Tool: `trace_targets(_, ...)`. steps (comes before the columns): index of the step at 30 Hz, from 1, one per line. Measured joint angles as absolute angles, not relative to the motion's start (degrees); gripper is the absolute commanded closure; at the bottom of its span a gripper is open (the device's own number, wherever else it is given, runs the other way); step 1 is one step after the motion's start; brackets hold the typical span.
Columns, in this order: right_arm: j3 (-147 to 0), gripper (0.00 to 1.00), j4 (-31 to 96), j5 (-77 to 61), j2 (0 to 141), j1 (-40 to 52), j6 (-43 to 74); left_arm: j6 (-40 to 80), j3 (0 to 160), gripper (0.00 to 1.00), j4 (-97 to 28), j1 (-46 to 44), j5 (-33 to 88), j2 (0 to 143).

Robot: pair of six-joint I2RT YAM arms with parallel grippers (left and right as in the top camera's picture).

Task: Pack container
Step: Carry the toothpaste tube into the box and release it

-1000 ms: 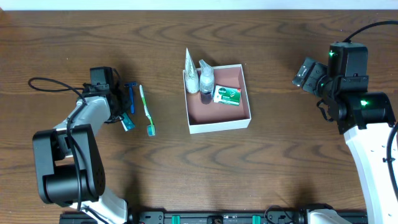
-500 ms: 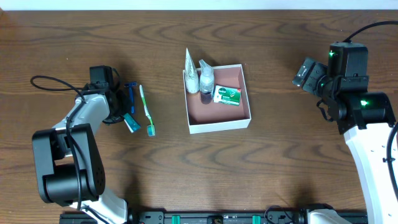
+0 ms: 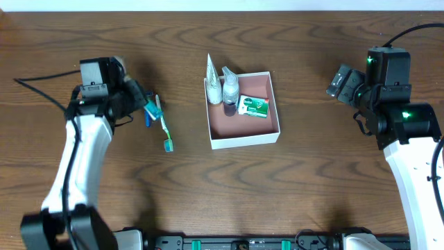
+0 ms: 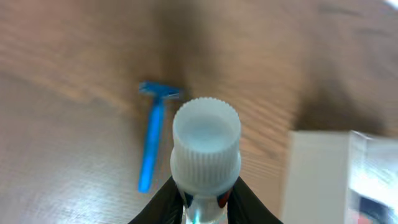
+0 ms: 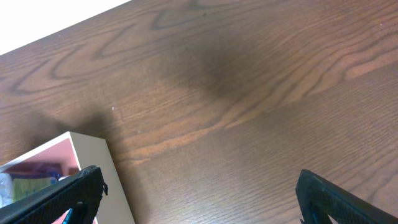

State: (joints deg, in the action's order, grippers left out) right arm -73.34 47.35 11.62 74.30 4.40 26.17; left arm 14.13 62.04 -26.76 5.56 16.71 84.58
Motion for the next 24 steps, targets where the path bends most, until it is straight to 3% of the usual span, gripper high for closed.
trace_targets(13, -73.34, 0.01, 47.35, 11.62, 74.30, 4.40, 26.17, -2.90, 62.06, 0.76, -26.76, -11.18, 21.26, 78.67)
trace_targets(24, -73.34, 0.01, 47.35, 11.62, 74.30, 4.40, 26.17, -5.96, 62.06, 0.78, -22.44, -20.14, 19.20, 78.65)
